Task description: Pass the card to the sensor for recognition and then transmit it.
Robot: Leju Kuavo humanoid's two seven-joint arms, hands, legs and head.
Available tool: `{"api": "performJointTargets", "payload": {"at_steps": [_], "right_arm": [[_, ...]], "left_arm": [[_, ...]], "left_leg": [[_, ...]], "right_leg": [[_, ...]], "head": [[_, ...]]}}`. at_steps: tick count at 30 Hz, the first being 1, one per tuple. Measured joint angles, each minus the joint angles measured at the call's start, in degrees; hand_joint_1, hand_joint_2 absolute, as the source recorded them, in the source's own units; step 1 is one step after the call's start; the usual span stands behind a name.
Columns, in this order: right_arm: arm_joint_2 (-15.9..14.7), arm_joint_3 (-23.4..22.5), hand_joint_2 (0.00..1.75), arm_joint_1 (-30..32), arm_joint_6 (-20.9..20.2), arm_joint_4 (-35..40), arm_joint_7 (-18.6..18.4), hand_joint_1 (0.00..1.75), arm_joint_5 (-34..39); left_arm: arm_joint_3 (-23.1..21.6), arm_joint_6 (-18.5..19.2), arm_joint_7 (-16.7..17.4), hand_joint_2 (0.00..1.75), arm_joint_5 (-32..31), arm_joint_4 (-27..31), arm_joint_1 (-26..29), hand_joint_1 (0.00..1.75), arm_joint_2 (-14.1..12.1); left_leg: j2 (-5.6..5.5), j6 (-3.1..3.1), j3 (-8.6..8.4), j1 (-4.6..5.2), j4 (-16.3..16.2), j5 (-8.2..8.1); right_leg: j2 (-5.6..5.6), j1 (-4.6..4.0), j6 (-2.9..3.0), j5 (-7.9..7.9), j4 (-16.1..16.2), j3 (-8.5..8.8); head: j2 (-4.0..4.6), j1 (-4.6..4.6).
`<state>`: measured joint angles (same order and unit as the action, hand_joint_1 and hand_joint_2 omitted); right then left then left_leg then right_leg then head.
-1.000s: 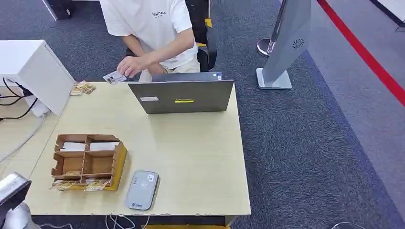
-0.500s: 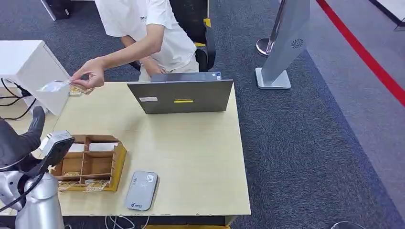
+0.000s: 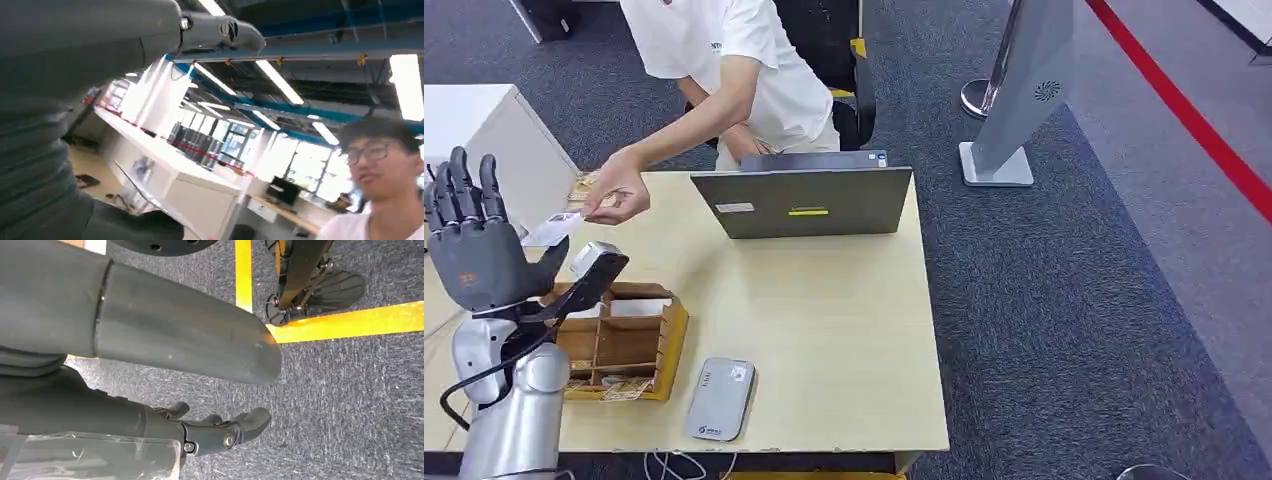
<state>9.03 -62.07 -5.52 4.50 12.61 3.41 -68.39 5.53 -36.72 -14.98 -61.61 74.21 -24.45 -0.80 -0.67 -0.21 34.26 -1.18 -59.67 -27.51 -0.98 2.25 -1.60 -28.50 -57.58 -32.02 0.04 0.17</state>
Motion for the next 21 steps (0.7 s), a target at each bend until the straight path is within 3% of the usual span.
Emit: {"api": "performJointTargets", "payload": {"at_steps": [8, 21], "right_arm": [[-0.3, 1.0, 0.0, 0.0, -0.5, 0.0, -0.5, 0.0, -0.2], [-0.4, 1.2, 0.0, 0.0, -0.5, 0.0, -0.5, 0.0, -0.5]], "left_arm": [[-4.7, 1.2, 8.4, 1.75, -2.3, -8.7, -2.6, 0.0, -4.7], [-6.4, 1.2, 8.9, 1.75, -2.6, -12.5, -2.9, 0.0, -6.5]], "left_leg": [[0.0, 0.0, 0.01, 0.0, 0.0, 0.0], [0.0, 0.0, 0.01, 0.0, 0.0, 0.0]], "right_leg": [[-0.01, 0.0, 0.0, 0.0, 0.0, 0.0], [0.0, 0.0, 0.0, 0.0, 0.0, 0.0]], "head": [[0.0, 0.0], [0.0, 0.0]]}}
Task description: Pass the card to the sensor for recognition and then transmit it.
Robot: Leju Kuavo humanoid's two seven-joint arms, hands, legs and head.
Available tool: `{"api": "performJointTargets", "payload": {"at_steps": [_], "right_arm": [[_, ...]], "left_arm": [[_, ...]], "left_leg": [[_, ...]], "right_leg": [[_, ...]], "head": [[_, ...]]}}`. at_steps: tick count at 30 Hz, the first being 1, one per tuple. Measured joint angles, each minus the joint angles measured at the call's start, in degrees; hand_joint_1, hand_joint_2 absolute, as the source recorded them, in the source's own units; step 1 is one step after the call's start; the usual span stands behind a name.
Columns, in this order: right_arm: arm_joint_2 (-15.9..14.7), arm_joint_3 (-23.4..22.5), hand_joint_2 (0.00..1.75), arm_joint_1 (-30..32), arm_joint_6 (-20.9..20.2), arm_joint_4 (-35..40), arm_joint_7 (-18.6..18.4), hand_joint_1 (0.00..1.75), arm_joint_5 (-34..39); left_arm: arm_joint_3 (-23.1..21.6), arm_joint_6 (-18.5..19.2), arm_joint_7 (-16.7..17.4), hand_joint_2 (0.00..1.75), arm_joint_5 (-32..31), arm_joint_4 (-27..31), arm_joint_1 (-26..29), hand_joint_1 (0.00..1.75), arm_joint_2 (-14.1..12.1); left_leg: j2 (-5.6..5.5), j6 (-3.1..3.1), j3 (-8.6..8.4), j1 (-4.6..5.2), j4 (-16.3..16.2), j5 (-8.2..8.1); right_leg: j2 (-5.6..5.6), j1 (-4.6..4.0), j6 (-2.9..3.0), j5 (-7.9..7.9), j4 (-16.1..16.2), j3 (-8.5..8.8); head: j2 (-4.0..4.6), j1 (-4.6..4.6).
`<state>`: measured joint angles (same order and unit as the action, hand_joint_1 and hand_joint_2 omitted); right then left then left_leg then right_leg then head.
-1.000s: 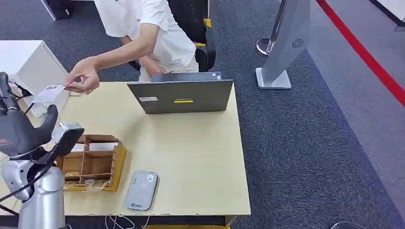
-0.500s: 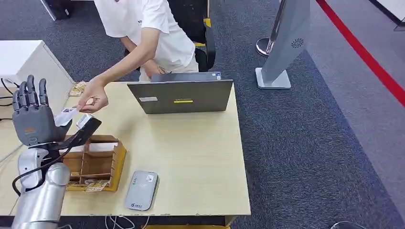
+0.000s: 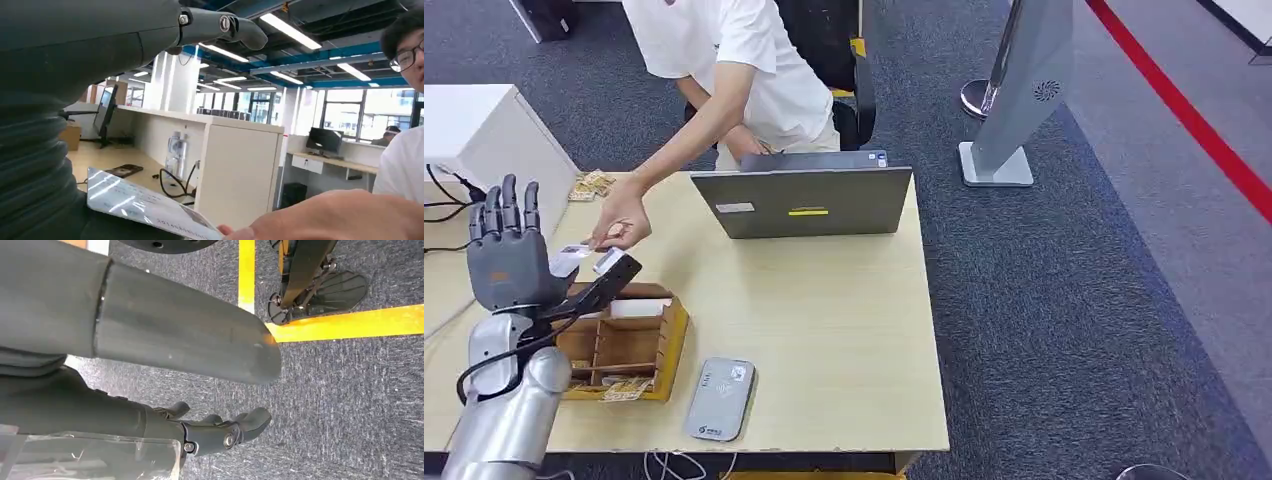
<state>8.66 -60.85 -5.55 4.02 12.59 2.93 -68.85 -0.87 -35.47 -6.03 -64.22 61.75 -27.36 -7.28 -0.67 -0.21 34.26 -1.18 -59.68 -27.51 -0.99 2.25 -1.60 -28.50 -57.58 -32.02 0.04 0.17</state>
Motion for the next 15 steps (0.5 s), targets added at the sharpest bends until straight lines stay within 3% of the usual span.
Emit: {"api": "performJointTargets", "payload": {"at_steps": [15], "right_arm": [[0.0, 0.0, 0.0, 0.0, 0.0, 0.0, 0.0, 0.0, 0.0]], "left_arm": [[-0.1, 0.0, 0.0, 1.75, 0.0, -0.7, -0.1, 0.0, -0.3]], "left_leg": [[0.0, 0.0, 0.01, 0.0, 0.0, 0.0]], "right_leg": [[0.0, 0.0, 0.0, 0.0, 0.0, 0.0]], "head": [[0.0, 0.0]]}}
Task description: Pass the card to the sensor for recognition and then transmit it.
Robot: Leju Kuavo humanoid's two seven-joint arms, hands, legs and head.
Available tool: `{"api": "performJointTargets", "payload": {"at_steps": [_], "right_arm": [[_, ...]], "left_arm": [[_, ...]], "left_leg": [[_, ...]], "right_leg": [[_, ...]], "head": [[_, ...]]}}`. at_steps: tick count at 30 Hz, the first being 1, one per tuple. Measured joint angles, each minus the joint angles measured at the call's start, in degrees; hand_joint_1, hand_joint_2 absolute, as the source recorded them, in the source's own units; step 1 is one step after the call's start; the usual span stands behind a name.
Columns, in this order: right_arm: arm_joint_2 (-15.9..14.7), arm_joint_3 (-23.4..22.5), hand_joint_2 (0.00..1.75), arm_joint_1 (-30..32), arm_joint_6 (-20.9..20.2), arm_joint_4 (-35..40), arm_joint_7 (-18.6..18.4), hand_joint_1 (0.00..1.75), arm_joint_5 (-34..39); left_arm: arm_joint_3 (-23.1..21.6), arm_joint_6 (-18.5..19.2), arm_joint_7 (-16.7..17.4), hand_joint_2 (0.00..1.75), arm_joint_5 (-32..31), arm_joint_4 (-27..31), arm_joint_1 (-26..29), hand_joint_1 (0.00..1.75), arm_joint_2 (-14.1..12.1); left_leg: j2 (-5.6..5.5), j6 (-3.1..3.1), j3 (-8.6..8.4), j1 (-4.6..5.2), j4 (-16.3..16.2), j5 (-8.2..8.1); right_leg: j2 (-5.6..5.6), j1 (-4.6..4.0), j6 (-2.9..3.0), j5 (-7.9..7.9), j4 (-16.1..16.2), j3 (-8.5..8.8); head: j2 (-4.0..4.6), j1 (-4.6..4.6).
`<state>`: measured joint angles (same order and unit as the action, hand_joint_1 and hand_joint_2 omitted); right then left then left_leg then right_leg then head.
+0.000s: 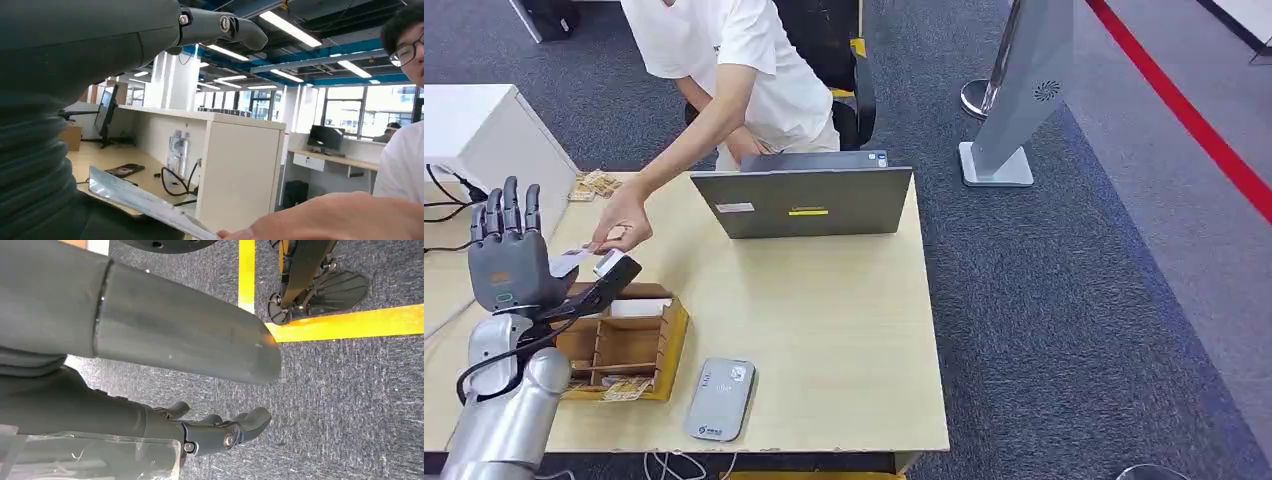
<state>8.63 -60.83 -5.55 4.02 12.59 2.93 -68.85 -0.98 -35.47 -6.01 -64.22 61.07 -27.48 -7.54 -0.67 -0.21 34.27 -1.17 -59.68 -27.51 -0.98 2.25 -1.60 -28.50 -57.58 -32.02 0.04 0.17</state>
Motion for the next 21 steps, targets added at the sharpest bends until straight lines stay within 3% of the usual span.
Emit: {"api": "performJointTargets", "payload": {"at_steps": [4, 5, 21], "right_arm": [[0.0, 0.0, 0.0, 0.0, 0.0, 0.0, 0.0, 0.0, 0.0], [0.0, 0.0, 0.0, 0.0, 0.0, 0.0, 0.0, 0.0, 0.0], [0.0, 0.4, 0.0, 0.0, -0.1, 0.0, -0.1, 0.0, -0.3]], "left_arm": [[0.0, 0.0, 0.0, 1.75, 0.0, -0.1, 0.0, 0.0, 0.0], [0.0, 0.0, 0.0, 1.75, 0.0, -0.1, 0.0, 1.75, 0.0], [-0.3, -0.6, -0.8, 1.75, 1.1, 0.2, 0.9, 1.75, 0.0]], "left_leg": [[0.0, 0.0, 0.0, 0.0, 0.0, 0.0], [0.0, 0.0, 0.0, 0.0, 0.0, 0.0], [-0.01, 0.0, 0.0, 0.0, 0.0, 0.0]], "right_leg": [[0.0, 0.0, 0.0, 0.0, 0.0, 0.0], [0.0, 0.0, 0.0, 0.0, 0.0, 0.0], [0.01, 0.0, 0.0, 0.0, 0.0, 0.01]], "head": [[0.0, 0.0], [0.0, 0.0], [0.0, 0.0]]}}
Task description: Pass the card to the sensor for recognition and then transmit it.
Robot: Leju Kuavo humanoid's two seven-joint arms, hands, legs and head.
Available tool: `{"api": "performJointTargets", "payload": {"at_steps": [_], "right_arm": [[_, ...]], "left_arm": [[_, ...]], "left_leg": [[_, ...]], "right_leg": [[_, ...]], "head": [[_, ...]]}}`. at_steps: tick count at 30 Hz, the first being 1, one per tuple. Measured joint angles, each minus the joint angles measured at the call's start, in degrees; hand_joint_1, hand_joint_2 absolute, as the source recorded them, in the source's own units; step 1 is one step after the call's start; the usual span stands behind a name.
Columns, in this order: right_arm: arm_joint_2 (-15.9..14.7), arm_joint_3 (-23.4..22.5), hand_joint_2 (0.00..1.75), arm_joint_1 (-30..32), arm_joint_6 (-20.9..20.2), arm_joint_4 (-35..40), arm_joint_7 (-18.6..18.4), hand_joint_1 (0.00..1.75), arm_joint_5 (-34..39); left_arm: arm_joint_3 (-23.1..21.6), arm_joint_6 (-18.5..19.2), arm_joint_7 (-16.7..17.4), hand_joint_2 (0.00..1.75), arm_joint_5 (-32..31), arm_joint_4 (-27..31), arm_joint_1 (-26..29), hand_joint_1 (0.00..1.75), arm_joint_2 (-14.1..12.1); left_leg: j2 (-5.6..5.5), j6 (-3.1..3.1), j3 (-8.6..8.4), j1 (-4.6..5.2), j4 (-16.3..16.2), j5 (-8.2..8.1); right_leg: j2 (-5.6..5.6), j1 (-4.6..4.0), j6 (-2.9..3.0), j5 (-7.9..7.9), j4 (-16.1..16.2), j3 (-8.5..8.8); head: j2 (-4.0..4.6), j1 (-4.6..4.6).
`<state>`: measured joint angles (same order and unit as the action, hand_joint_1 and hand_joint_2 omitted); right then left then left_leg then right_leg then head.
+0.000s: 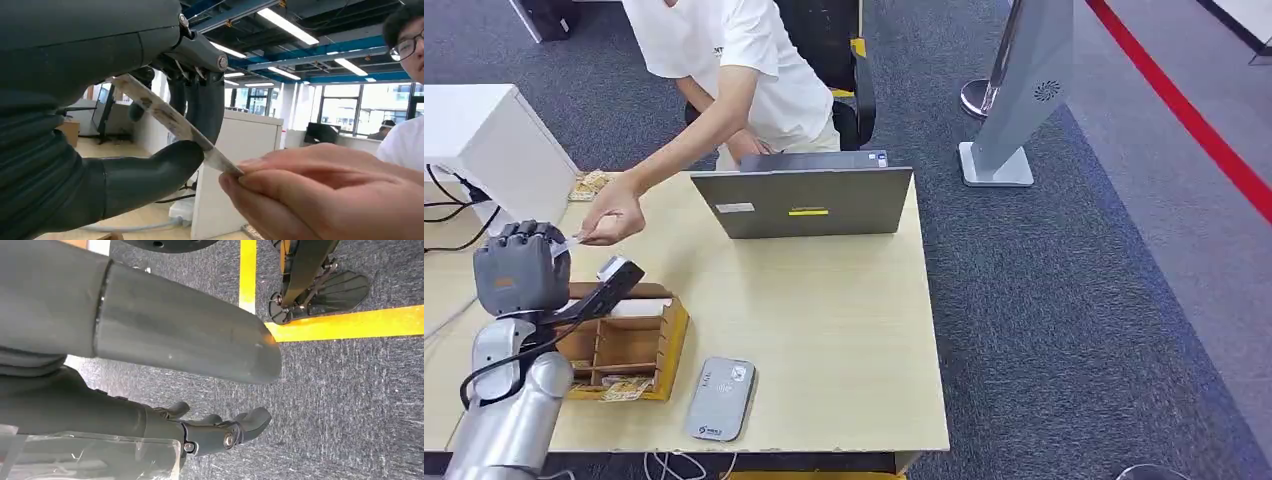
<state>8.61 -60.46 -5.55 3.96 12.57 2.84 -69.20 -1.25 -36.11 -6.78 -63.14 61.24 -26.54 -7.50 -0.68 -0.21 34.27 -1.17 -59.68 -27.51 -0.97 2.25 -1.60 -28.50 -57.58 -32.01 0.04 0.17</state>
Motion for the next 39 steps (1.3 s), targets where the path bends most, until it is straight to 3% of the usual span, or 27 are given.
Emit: {"api": "performJointTargets", "payload": {"at_steps": [15, 25, 32, 39], "right_arm": [[0.0, 0.4, 0.0, 0.1, 0.1, 0.0, 0.2, 0.0, 0.8], [0.0, 0.4, 0.0, 0.8, 0.4, 0.0, 0.7, 0.0, 2.1], [0.0, 0.4, 0.0, 0.9, 0.4, 0.0, 0.8, 0.0, 2.3], [0.0, -0.7, 0.0, 1.0, 0.4, 0.0, 1.0, 0.0, 3.3]], "left_arm": [[-1.8, 1.9, 0.8, 1.75, -0.6, 3.1, 1.7, 1.75, 0.1], [-7.0, 3.5, 2.8, 1.75, -4.5, 20.0, 10.3, 1.75, 0.9], [-8.7, 4.1, 3.0, 1.75, -4.7, 25.1, 12.2, 1.75, 0.9], [-12.4, 8.7, 4.0, 1.75, -6.0, 31.6, 15.0, 1.75, 0.8]], "left_leg": [[0.01, 0.0, 0.0, 0.0, 0.0, 0.0], [0.01, -0.01, 0.01, 0.0, 0.0, -0.03], [0.01, -0.02, -0.01, 0.0, 0.0, -0.02], [0.0, 0.0, 0.03, 0.01, 0.0, -0.04]], "right_leg": [[-0.01, 0.0, 0.0, 0.0, 0.0, 0.0], [0.0, 0.0, -0.01, -0.02, 0.0, -0.01], [0.0, 0.0, 0.0, -0.01, 0.0, 0.0], [0.01, 0.01, -0.02, -0.03, 0.0, -0.01]], "head": [[0.0, 0.0], [0.0, -0.02], [0.0, 0.0], [0.0, -0.04]]}}
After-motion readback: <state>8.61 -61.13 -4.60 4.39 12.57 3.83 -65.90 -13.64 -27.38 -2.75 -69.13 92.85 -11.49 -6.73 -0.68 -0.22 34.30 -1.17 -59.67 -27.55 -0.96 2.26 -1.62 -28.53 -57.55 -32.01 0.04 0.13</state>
